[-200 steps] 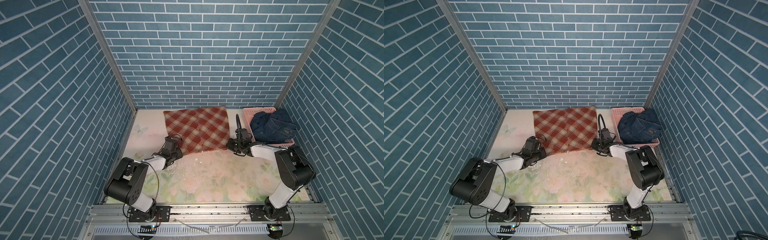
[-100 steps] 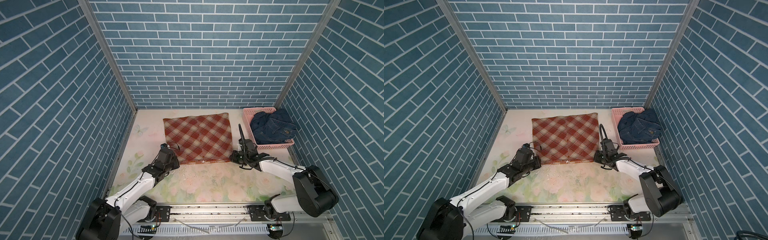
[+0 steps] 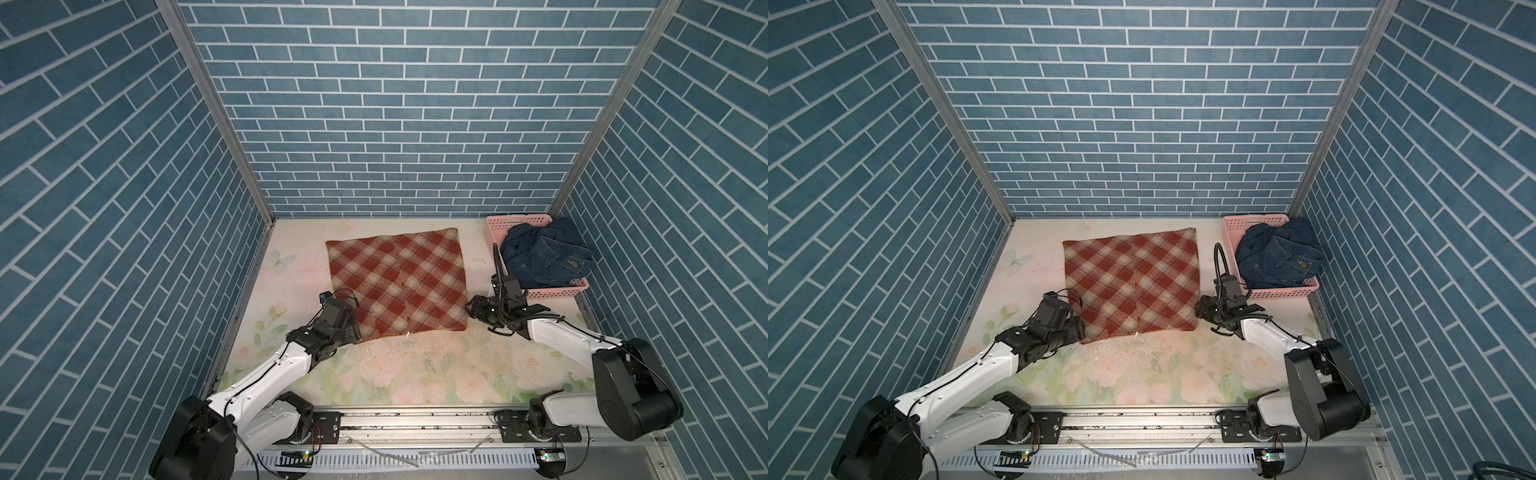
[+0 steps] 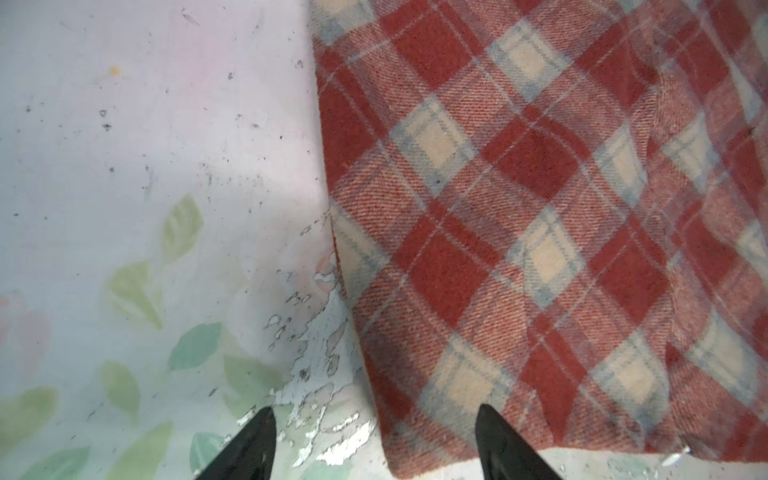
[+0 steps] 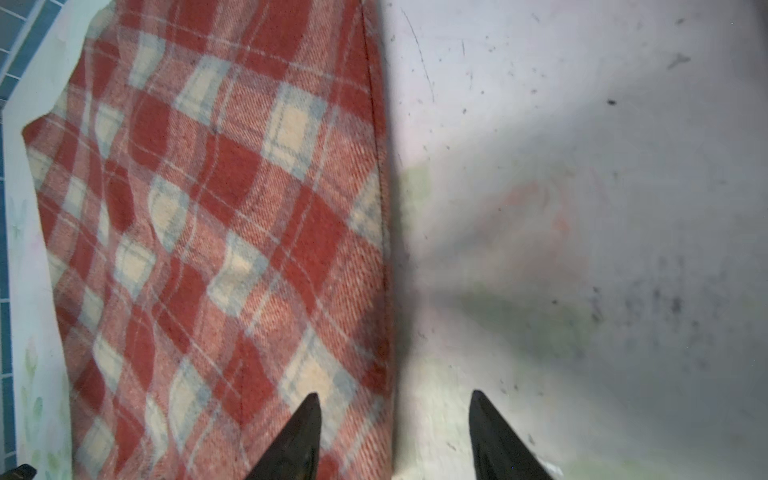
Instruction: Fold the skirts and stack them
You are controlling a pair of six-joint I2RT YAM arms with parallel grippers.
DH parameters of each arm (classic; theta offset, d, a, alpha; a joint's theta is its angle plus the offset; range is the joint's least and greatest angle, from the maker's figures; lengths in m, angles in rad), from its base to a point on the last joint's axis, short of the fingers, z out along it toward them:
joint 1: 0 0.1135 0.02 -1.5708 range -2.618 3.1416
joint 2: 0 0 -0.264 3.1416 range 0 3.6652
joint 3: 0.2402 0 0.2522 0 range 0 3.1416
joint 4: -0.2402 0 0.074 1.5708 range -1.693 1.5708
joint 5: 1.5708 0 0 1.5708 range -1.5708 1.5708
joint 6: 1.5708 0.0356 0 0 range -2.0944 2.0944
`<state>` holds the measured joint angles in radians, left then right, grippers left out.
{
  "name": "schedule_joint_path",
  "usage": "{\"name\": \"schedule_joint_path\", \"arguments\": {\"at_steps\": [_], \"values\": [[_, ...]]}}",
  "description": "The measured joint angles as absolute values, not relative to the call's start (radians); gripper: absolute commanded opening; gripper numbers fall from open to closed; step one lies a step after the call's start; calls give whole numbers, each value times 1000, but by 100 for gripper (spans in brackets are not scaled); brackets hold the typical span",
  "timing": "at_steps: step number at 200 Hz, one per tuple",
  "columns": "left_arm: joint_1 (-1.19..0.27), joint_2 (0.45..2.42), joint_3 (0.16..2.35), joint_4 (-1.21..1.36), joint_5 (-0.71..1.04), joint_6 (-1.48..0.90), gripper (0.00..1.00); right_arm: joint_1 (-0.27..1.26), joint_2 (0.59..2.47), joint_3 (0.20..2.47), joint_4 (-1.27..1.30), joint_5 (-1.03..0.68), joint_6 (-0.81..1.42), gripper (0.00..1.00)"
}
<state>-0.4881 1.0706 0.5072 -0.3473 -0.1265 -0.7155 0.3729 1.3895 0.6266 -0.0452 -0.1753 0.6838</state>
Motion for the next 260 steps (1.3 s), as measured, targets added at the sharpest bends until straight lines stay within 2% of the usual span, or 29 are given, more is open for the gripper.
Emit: {"name": "schedule_joint_path", "arguments": {"at_steps": [33,45,62,68,75,104,126,159,178,215,260], "values": [[-463,1159,522,-321,-101,-703,78,366,1487,628,50,-221,701,53],[-448,1174,522,-313,-85,-703,78,366,1521,628,84,-235,706,46],[-435,1183,521,-295,-71,-703,74,366,1547,630,131,-251,718,26],[-431,1185,520,-285,-65,-702,74,366,1553,630,141,-254,718,9],[-429,1186,517,-273,-60,-701,72,366,1558,631,150,-258,720,0],[-426,1221,496,-209,-35,-705,66,371,1562,659,142,-266,717,0],[-425,1258,471,-150,-20,-713,55,392,1560,717,113,-251,702,0],[-418,1281,449,-65,4,-727,21,483,1555,839,35,-193,667,0],[-409,1285,435,-38,10,-737,10,554,1557,921,-16,-160,647,0],[-388,1286,405,28,33,-738,2,691,1639,1121,-73,-117,646,0],[-380,1277,368,96,47,-746,2,900,1864,1419,-107,-88,656,0]]}}
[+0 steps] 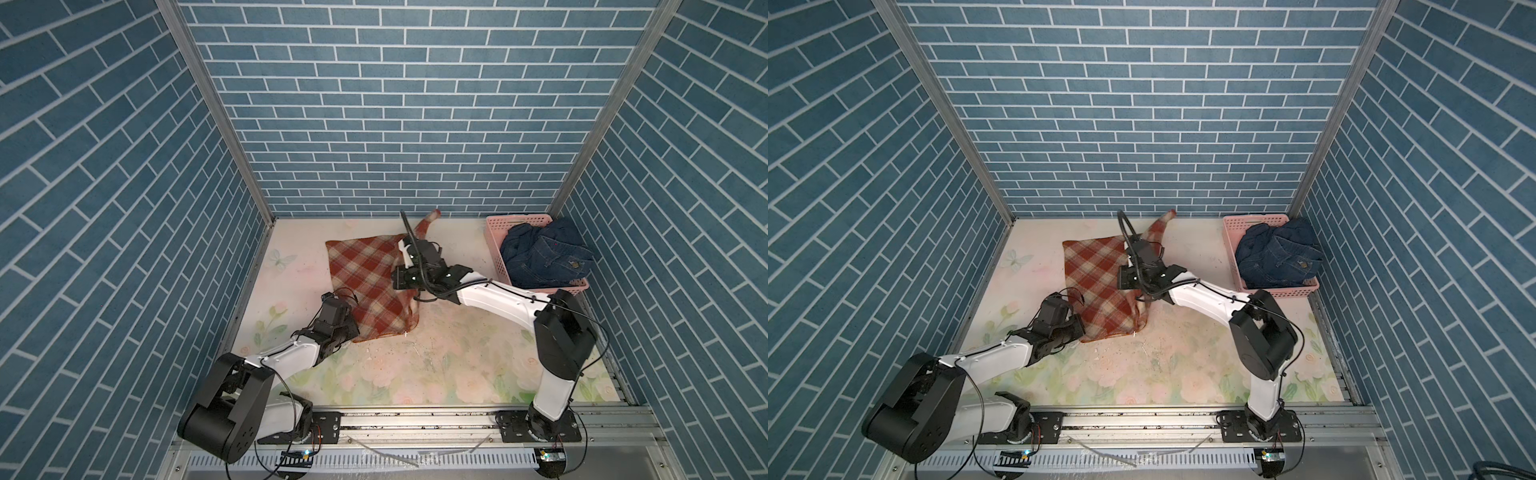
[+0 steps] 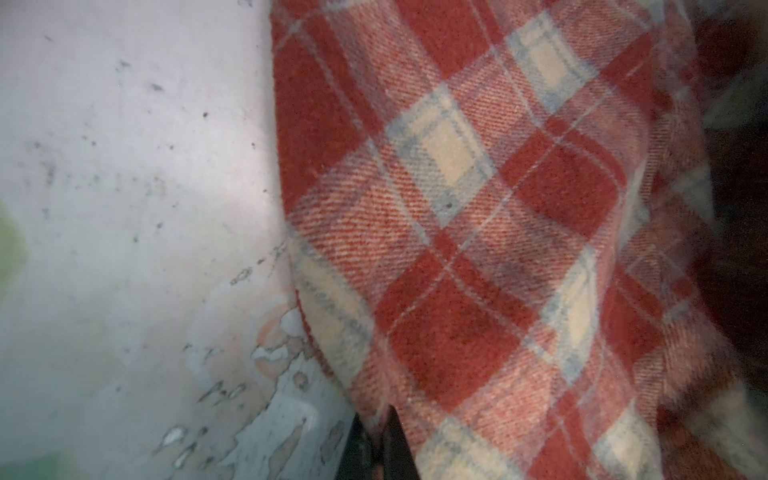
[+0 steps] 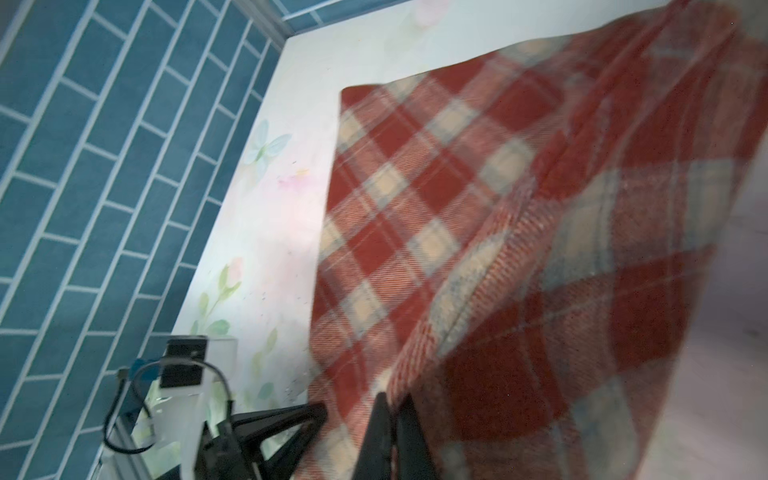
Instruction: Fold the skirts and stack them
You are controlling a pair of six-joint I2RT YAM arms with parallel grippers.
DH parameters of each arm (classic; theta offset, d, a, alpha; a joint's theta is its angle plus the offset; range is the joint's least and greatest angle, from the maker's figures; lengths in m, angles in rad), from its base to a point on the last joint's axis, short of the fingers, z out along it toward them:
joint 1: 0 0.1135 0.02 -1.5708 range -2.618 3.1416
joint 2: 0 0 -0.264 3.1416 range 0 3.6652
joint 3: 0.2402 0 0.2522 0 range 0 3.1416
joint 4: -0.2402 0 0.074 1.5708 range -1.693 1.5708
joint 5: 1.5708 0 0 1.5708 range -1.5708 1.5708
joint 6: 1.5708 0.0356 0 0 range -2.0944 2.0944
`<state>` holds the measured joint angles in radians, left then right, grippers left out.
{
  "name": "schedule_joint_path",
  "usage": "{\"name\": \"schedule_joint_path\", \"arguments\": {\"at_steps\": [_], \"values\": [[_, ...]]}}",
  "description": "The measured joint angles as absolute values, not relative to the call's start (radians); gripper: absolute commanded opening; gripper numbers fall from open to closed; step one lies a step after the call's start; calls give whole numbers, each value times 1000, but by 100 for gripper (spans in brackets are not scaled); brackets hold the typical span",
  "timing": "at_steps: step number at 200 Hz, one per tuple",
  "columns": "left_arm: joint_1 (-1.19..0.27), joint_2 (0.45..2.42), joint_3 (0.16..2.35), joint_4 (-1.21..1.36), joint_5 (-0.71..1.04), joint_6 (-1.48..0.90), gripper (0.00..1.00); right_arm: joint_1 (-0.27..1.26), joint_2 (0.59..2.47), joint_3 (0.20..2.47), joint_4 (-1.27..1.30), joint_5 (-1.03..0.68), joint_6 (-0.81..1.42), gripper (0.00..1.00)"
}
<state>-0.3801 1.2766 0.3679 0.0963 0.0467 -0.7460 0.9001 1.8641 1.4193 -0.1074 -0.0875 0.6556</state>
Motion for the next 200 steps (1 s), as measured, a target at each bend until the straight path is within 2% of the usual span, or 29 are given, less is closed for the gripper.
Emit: {"name": "schedule_joint_path", "arguments": {"at_steps": [38,39,42,44,46,60,65,83,150,181,200], "values": [[-376,1243,335,113,46,-751,2,1026,1942,1508,-121,-115,674,0],[-375,1242,334,113,46,-751,1,1028,1942,1508,-121,-116,674,4],[-375,1240,333,113,46,-751,1,1034,1942,1508,-124,-121,676,8],[-375,1239,332,113,46,-752,2,1037,1942,1508,-125,-123,677,15],[-375,1238,332,113,46,-752,1,1040,1942,1508,-126,-126,677,17],[-373,1235,330,112,47,-752,2,1047,1938,1502,-122,-135,688,48],[-373,1234,329,112,47,-752,2,1045,1931,1493,-117,-134,690,54],[-373,1233,328,113,47,-754,2,1021,1882,1421,-99,-132,698,67],[-407,1241,315,154,38,-798,2,714,1488,1020,-41,-36,775,69],[-561,1312,353,192,-17,-864,3,589,1302,923,-62,-4,782,70],[-694,1409,435,193,-52,-914,11,534,1195,915,-107,6,775,71]]}}
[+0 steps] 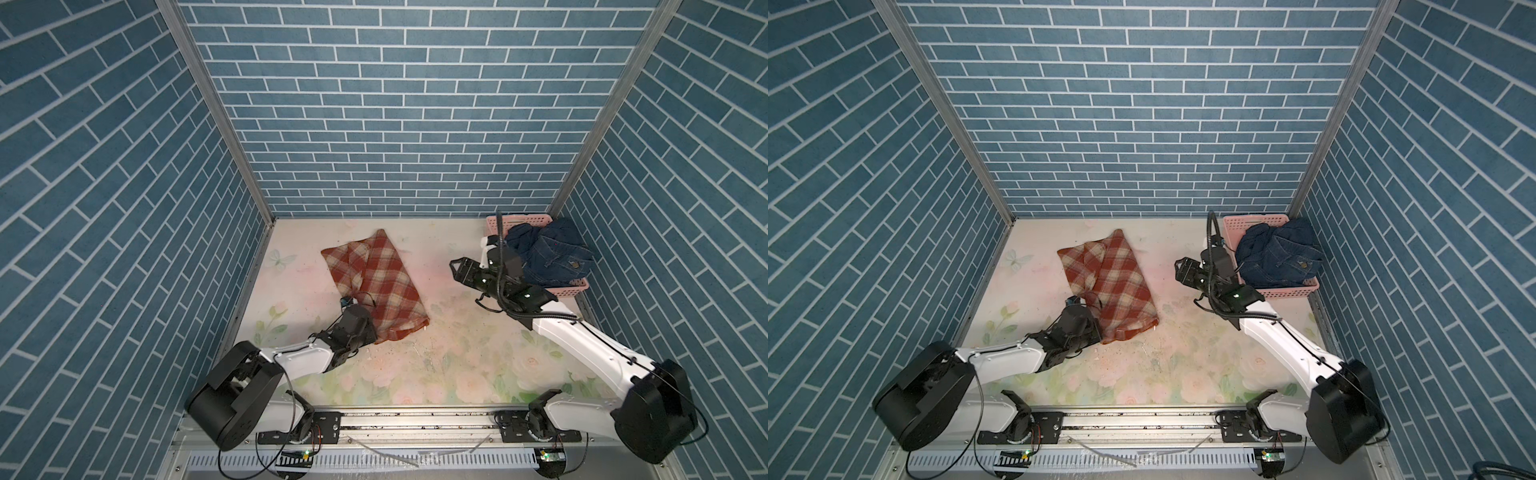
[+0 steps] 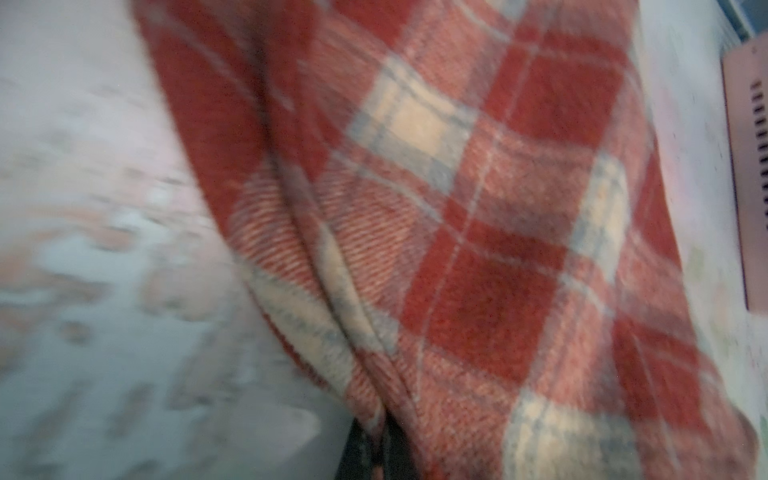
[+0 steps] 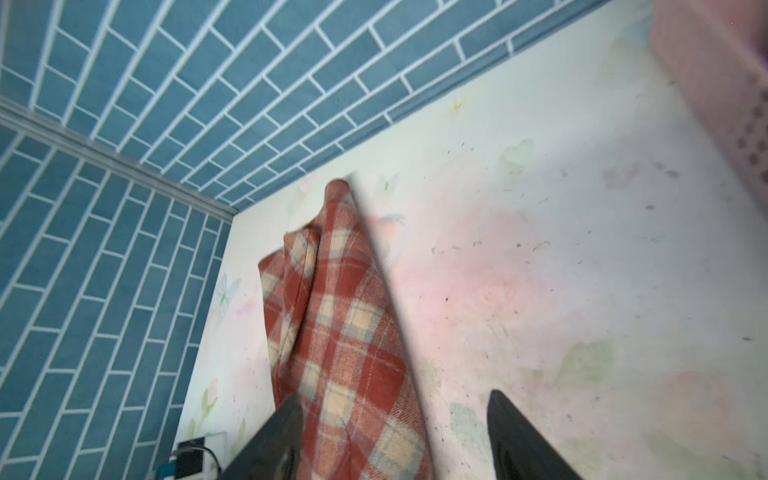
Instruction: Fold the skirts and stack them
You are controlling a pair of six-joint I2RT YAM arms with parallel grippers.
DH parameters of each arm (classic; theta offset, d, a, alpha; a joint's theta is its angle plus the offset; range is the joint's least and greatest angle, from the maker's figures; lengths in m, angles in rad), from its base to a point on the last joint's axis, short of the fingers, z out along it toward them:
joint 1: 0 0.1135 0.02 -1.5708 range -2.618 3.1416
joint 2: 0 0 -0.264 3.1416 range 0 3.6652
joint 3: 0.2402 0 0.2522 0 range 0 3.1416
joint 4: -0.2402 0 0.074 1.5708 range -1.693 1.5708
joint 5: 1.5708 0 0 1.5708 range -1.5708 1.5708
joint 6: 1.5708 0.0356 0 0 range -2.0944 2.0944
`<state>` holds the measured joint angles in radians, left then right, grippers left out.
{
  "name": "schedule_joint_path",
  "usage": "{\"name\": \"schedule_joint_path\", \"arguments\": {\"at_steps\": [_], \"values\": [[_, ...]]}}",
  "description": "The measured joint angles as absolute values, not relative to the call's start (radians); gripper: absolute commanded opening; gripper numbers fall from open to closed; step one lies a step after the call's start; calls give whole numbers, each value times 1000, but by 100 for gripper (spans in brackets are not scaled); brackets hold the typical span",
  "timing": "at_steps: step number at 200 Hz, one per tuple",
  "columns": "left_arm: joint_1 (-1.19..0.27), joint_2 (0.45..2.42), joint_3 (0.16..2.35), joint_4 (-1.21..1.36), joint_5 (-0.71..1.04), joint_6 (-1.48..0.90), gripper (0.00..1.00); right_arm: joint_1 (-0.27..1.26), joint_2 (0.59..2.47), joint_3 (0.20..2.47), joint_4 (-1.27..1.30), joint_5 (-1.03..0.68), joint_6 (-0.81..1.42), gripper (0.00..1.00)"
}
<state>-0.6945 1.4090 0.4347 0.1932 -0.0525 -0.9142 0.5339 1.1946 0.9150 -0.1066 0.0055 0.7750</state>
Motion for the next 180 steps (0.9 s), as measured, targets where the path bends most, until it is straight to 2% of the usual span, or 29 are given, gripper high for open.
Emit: {"name": "schedule_joint_path", "arguments": {"at_steps": [9,18,25,34,40,62,98,144,180], "values": [[-752,1472,492,198,-69,-936,14,514,1149,915,-129,11,763,71],[-810,1553,572,204,-67,-953,22,495,1096,915,-161,17,750,72],[-852,1633,654,216,-56,-960,33,480,1058,915,-186,22,740,73],[-892,1728,755,239,-30,-962,55,460,1012,917,-224,23,724,74],[-912,1775,811,252,-11,-958,66,450,991,919,-247,23,711,74],[-962,1861,938,268,75,-927,86,427,959,925,-326,23,674,75],[-945,1717,836,157,119,-846,87,424,977,924,-393,22,646,74],[-771,1450,739,-35,76,-749,82,425,1089,881,-372,4,647,72],[-613,1400,746,-107,15,-681,80,425,1225,796,-288,-40,677,69]]}}
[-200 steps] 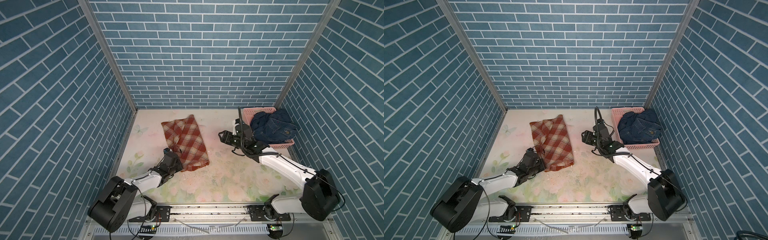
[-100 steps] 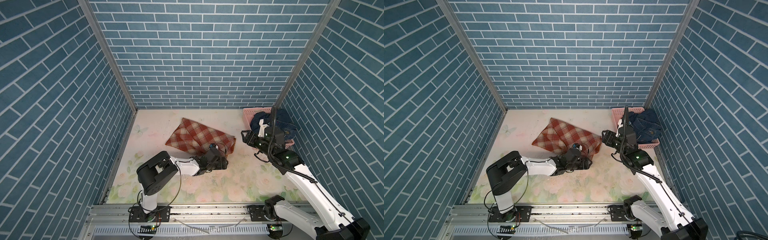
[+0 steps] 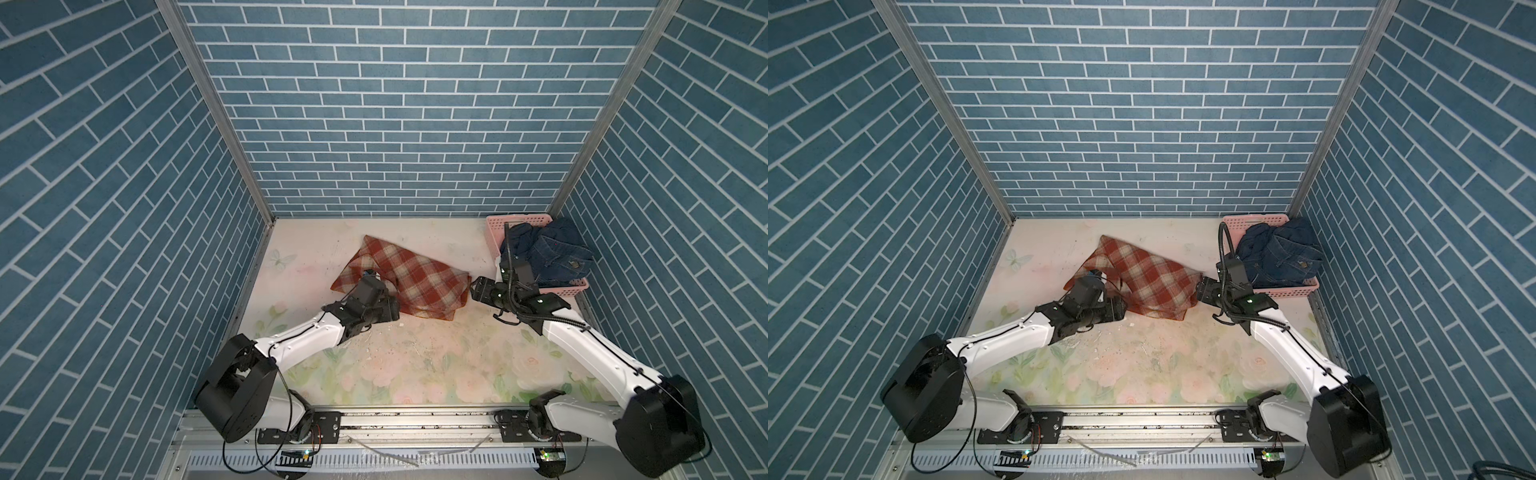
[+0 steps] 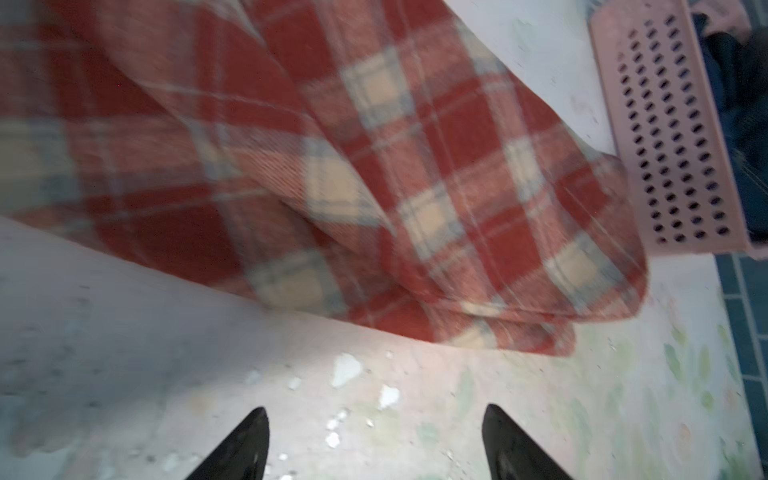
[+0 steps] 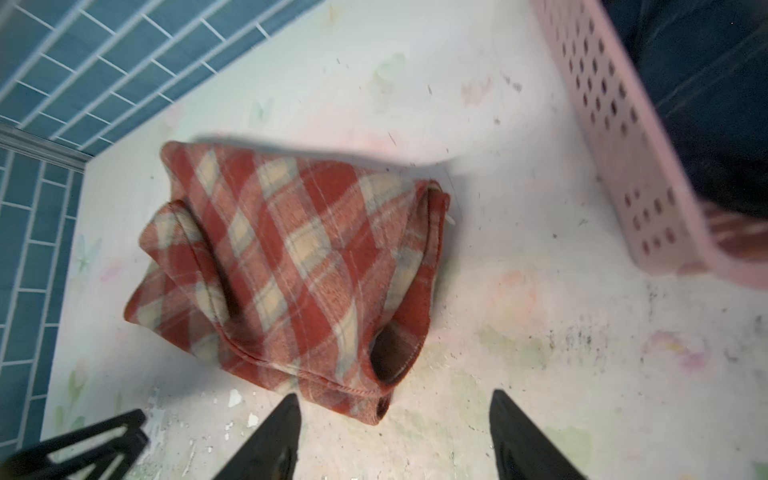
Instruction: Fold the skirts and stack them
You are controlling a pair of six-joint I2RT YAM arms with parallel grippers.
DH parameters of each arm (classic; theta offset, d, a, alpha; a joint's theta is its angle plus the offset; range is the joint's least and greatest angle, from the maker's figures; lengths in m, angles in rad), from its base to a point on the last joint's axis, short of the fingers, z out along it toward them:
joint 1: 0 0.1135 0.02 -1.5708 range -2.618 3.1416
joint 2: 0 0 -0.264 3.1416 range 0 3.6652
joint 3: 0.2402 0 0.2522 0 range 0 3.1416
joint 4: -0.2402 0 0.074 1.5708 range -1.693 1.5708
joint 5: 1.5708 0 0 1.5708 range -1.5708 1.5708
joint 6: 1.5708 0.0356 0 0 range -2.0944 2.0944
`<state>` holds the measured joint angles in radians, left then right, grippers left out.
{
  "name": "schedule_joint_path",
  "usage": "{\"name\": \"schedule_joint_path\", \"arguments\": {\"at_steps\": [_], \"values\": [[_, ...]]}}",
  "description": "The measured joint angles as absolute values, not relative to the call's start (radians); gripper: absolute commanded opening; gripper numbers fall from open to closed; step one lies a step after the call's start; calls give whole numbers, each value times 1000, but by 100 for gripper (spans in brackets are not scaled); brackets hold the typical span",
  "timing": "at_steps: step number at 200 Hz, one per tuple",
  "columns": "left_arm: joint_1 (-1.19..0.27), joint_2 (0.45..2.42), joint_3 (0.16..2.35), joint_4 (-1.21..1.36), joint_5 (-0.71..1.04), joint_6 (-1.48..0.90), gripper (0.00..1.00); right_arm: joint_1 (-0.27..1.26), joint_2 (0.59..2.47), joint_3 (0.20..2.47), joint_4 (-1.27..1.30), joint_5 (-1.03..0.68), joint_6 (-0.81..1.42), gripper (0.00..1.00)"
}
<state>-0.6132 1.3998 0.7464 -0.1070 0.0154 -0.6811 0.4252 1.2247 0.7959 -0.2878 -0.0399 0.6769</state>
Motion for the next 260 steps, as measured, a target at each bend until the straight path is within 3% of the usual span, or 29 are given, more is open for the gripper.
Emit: {"name": "schedule_joint_path", "arguments": {"at_steps": [56,97,129,165,185,218,260], "values": [[-536,1506,774,-169,-40,-598,79,426,1457,771,-79,-116,730,68],[-451,1500,774,-170,-75,-590,79,426,1625,793,19,-137,736,60],[-396,1457,773,-166,-96,-599,78,412,1760,923,43,-146,691,54],[-366,1438,773,-164,-108,-606,78,337,1925,1131,52,-203,612,53],[-346,1443,782,-168,-106,-607,78,301,2022,1279,52,-237,574,54],[-308,1500,852,-167,-89,-610,78,268,2072,1441,39,-262,507,67],[-278,1631,993,-162,-54,-621,78,271,1953,1336,62,-265,475,69]]}}
